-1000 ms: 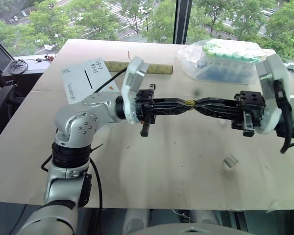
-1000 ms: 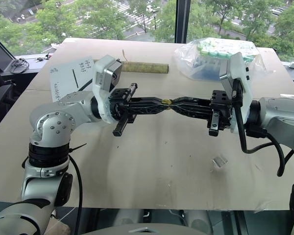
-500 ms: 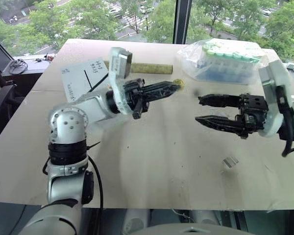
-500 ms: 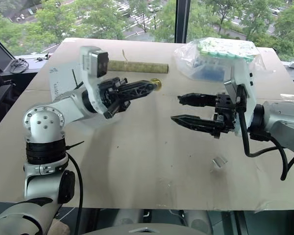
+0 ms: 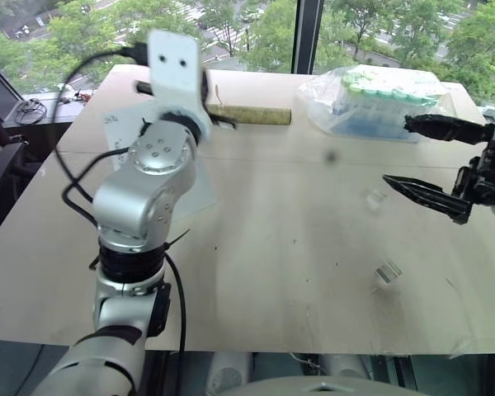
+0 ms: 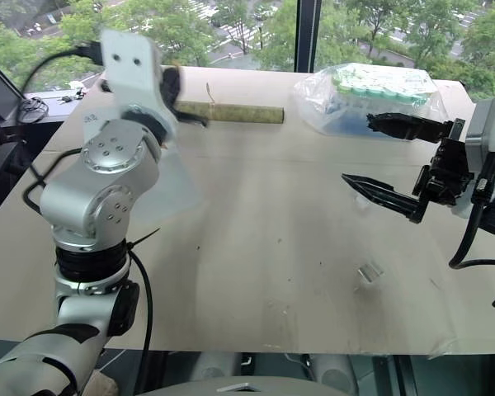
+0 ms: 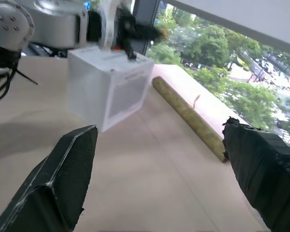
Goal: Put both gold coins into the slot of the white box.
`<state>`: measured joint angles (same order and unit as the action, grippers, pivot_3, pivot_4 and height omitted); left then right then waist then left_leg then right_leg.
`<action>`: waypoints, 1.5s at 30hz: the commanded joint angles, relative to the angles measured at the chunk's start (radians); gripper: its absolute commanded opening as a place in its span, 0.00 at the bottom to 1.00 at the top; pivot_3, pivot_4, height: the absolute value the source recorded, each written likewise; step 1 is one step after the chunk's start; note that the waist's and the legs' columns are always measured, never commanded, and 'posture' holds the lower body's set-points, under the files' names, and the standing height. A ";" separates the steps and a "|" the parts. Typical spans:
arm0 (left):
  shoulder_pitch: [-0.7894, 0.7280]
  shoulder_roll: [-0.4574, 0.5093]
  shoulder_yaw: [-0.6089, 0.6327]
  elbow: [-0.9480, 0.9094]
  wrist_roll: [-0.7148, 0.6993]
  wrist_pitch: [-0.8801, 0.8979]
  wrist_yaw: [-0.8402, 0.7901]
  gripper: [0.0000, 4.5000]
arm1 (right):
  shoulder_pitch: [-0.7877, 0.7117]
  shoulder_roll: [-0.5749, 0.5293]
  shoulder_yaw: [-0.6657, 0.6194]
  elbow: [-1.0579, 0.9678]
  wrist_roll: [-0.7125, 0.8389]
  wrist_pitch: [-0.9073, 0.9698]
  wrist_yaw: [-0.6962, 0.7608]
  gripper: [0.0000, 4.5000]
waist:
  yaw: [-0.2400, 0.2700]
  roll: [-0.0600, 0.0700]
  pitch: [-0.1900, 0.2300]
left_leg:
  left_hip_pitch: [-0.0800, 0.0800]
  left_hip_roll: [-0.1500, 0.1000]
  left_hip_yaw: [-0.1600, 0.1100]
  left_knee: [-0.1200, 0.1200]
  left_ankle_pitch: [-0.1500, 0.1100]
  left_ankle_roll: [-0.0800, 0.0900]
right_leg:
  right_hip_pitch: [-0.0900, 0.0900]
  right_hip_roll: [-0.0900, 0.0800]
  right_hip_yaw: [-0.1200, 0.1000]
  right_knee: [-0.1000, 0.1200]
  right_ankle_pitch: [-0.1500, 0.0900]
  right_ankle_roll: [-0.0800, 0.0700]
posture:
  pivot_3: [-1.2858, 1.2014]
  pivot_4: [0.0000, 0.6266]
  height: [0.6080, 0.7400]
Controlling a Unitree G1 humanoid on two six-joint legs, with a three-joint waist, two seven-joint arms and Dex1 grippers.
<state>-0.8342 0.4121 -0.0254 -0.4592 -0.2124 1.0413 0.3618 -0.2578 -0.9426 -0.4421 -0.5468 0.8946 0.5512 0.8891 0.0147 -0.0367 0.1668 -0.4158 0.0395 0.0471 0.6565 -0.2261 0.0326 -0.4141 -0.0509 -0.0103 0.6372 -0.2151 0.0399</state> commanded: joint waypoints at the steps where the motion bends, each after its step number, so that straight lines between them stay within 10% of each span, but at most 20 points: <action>1: -0.056 -0.023 -0.037 -0.037 0.165 0.142 0.107 0.00 | -0.030 -0.003 -0.003 0.021 -0.021 -0.053 0.038 0.98 | 0.000 0.000 0.000 | 0.000 0.000 0.000 -0.001 0.000 0.000 | 0.000 0.000 0.000 0.000 0.001 0.002 | 0.52 0.24 1.00; 22: -0.051 -0.216 0.094 -0.058 0.378 0.538 0.055 0.00 | -0.067 0.012 0.042 0.062 -0.036 -0.080 0.102 0.98 | 0.000 0.000 0.000 | 0.000 0.000 -0.001 -0.003 0.000 0.000 | -0.001 0.000 -0.001 -0.001 0.002 0.002 | 0.52 0.24 1.00; 45: -0.042 -0.265 0.127 -0.032 0.497 0.573 0.001 0.00 | -0.076 0.012 0.057 0.069 -0.055 -0.070 0.120 0.98 | -0.002 0.000 0.000 | 0.002 0.000 0.000 -0.003 0.000 0.000 | -0.001 0.000 0.000 0.002 0.002 0.002 | 0.52 0.24 1.00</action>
<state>-0.8731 0.1460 0.0871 -0.4978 0.2575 1.6042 0.3639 -0.3177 -0.9293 -0.3739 -0.4694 0.8361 0.4926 1.0133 0.0124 -0.0367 0.1667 -0.4140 0.0393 0.0469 0.6535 -0.2260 0.0323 -0.4150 -0.0512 -0.0101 0.6390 -0.2135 0.0420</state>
